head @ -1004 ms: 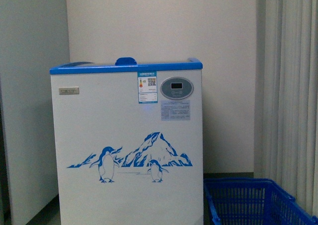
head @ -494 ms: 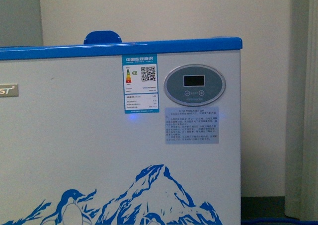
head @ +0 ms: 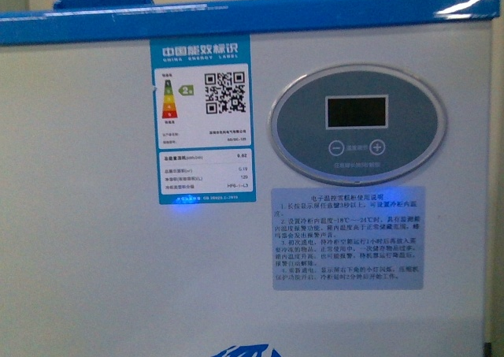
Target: Put drink in fridge
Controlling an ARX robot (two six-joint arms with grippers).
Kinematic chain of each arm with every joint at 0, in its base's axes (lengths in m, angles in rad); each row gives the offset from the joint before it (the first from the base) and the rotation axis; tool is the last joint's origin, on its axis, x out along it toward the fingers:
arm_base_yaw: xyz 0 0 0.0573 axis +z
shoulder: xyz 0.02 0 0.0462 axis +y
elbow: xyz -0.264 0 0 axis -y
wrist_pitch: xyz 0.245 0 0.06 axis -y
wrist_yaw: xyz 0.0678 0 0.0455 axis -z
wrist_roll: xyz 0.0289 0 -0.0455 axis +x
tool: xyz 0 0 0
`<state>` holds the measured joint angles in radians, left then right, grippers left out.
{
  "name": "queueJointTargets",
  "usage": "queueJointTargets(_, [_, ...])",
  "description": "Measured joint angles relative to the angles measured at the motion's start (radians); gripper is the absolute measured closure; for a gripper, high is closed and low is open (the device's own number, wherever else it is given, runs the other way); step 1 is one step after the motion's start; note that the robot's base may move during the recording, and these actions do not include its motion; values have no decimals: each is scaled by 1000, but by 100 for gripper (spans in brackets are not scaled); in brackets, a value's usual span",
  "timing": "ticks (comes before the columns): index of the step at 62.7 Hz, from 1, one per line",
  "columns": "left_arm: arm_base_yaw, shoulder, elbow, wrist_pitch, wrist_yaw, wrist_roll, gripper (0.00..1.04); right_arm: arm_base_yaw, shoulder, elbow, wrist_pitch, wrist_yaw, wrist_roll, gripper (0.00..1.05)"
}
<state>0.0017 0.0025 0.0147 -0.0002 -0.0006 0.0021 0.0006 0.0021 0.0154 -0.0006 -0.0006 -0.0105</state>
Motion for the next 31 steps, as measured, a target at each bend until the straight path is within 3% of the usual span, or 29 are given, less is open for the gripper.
queueJointTargets(7, [0,1,0,0,0,0,8,3,5,2,-5,14,6,7])
queueJointTargets(11, [0,2,0,0,0,0,8,23,77,50,-132,154,54,7])
queueJointTargets(14, [0,1,0,0,0,0,8,-25,179,86,-172,211,68,7])
queueJointTargets(20, [0,2,0,0,0,0,8,-240,466,141,-64,71,53,7])
queueJointTargets(25, [0,2,0,0,0,0,8,-369,721,207,70,6,22,7])
queueJointTargets(31, [0,2,0,0,0,0,8,-435,1030,303,192,-7,-11,7])
